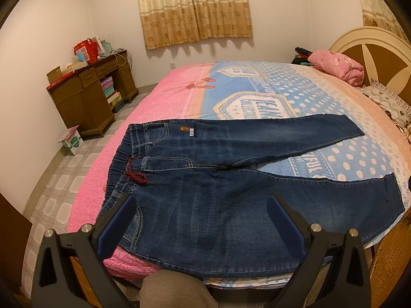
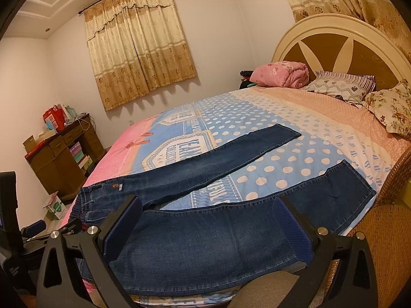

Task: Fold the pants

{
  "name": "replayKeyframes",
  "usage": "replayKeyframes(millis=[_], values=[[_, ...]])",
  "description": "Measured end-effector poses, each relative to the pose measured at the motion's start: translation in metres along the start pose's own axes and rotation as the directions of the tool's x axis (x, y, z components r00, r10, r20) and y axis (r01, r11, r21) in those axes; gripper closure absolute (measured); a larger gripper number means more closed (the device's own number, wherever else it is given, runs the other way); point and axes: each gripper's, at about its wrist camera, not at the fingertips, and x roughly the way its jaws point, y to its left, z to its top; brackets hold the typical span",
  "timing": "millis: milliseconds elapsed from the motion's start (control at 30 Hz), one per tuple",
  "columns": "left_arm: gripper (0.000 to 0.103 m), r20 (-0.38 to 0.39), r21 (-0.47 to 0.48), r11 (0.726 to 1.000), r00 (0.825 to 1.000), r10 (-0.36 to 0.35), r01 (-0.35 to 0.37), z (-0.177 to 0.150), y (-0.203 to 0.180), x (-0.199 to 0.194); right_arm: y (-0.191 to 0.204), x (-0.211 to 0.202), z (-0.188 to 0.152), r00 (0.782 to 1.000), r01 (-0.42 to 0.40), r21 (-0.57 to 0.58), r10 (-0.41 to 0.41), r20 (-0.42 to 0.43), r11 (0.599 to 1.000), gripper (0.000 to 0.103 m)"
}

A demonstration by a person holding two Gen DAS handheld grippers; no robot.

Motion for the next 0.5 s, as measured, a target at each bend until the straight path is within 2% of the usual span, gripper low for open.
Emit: replayKeyframes(millis=[500], values=[[0.000,-0.009,-0.002,1.000,1.000,-0.001,0.001,0.0001,-0.0013,0.0018,0.0019,0.0025,-0.0011,1.000,0.001,-0.005,-0.001,-0.005,1.000,0.001]])
